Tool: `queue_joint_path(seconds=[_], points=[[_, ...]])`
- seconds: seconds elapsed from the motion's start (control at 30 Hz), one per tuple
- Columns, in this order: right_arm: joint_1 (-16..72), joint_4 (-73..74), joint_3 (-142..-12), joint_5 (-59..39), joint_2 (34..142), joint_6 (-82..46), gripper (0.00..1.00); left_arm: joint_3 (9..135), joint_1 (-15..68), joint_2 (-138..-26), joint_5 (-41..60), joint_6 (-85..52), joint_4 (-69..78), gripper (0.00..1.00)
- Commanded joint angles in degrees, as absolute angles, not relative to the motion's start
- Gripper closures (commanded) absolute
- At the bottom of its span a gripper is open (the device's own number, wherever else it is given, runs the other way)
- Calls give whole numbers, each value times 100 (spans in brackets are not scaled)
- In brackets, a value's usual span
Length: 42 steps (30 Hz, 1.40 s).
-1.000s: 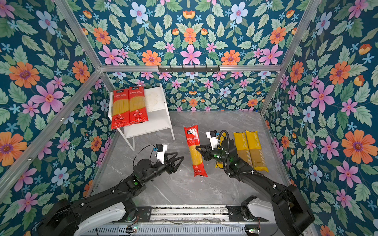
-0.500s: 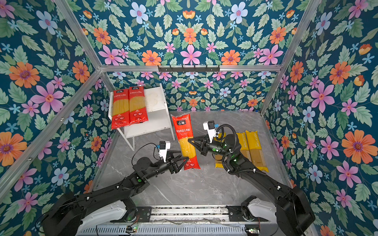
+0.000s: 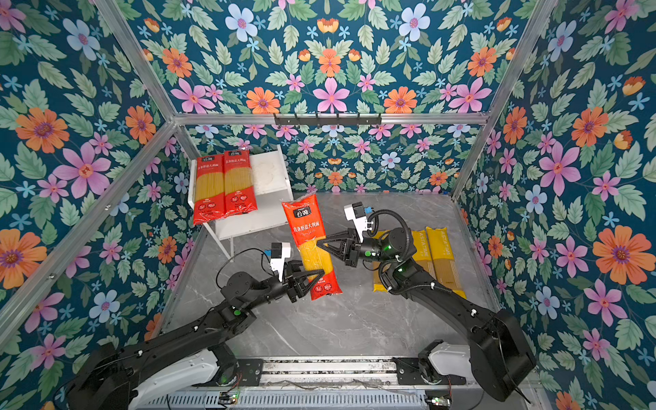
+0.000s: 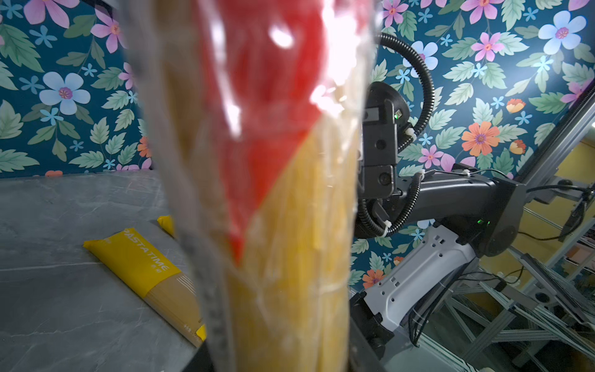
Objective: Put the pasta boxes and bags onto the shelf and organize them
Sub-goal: 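Carry the red bag with both grippers onto the shelf's top tier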
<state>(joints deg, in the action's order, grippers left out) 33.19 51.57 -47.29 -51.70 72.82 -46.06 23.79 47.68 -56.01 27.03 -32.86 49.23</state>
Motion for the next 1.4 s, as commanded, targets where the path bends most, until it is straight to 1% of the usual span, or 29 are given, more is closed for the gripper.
queue_joint_path(seconds=[0.0, 0.07, 0.13, 0.23, 0.33, 0.4, 0.47, 0.57, 0.7, 0.77, 0.93, 1.0, 1.07, 1.17, 1.23, 1.3, 1.37], points=[[3322, 5540, -4805, -4835, 7286, -4657, 89, 2482, 4755, -5520, 2591, -3190, 4780, 65], [3317, 5221, -4801, -4737, 7267, -4556, 81, 2534, 4749, -5473, 2369, -3240, 4549, 68], [3322, 4891, -4728, -4612, 7193, -4427, 69, 2531, 4733, -5428, 2261, -3336, 4518, 73], [3319, 4511, -4447, -4367, 6998, -4223, 56, 2549, 4711, -5350, 2142, -3489, 4542, 77], [3311, 4111, -3990, -3944, 6737, -4087, 43, 2634, 4632, -5173, 1970, -3626, 4306, 78], [3343, 4144, -3687, -3879, 6671, -4236, 34, 2873, 4511, -5049, 1842, -3674, 3865, 78], [3423, 4100, -3500, -3885, 6599, -4363, 30, 3136, 4342, -4979, 1853, -3762, 3520, 78], [3786, 4065, -3434, -3707, 6594, -4329, 29, 3393, 4123, -4976, 1877, -4007, 3190, 78], [4122, 4471, -3639, -3627, 6927, -4388, 30, 3602, 3700, -5113, 2016, -4441, 2915, 78], [4130, 4838, -3723, -3539, 7130, -4577, 34, 3657, 3507, -5110, 2140, -4642, 2979, 78], [4125, 5394, -3954, -3665, 7518, -4935, 50, 3822, 3279, -5158, 2379, -4978, 3076, 78], [4131, 5647, -3985, -3606, 7651, -5098, 52, 3802, 3253, -5172, 2421, -5094, 3170, 78], [4128, 5745, -4020, -3484, 7752, -5188, 52, 3797, 3228, -5193, 2448, -5195, 3231, 78], [4129, 5731, -4042, -3242, 7842, -5256, 44, 3810, 3200, -5169, 2485, -5280, 3302, 78], [4133, 5672, -4090, -3126, 7910, -5296, 43, 3853, 3183, -5161, 2517, -5306, 3300, 78], [4133, 5762, -4161, -3152, 7991, -5345, 45, 3869, 3182, -5191, 2573, -5326, 3322, 78], [4136, 6025, -4222, -3183, 8082, -5499, 51, 3848, 3169, -5193, 2541, -5332, 3314, 78]])
